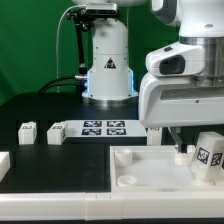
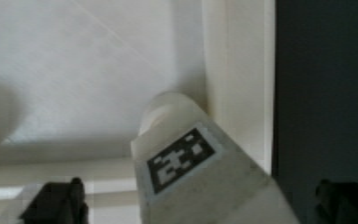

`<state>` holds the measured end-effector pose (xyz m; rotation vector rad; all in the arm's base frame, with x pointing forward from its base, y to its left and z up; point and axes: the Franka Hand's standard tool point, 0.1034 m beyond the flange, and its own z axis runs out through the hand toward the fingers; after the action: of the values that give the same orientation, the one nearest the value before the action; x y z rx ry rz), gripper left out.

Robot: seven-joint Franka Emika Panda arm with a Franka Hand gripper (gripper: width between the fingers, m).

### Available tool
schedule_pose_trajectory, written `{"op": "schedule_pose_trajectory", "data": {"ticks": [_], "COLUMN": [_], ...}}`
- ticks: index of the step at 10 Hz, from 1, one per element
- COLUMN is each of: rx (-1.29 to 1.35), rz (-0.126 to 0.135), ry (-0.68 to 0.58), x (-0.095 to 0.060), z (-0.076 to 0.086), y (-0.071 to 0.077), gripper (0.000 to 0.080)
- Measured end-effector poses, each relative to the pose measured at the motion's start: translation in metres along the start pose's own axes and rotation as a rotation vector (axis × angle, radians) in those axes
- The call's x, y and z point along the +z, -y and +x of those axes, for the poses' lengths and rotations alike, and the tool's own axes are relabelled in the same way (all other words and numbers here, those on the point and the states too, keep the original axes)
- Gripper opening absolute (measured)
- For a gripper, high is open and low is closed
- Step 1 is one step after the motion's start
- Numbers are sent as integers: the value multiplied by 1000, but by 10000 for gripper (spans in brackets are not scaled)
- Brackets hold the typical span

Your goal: Assemble one leg

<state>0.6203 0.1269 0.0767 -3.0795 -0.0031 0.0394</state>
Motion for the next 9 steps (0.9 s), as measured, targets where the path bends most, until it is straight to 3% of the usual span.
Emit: {"op": "schedule_pose_trajectory", "data": {"ticks": [3,5,6,7,8,9], "rx": [-331,-357,-358,-358,-358,-358], "rz": [-6,-5,-5,-5,-5,-5], "ry": [-1,1,2,2,2,2], "x": [0,1,2,2,2,2], "z": [1,1,1,1,1,1], "y": [-5,-9,-9,-9,-9,-9], "gripper": [648,648,520,520,360,288]}}
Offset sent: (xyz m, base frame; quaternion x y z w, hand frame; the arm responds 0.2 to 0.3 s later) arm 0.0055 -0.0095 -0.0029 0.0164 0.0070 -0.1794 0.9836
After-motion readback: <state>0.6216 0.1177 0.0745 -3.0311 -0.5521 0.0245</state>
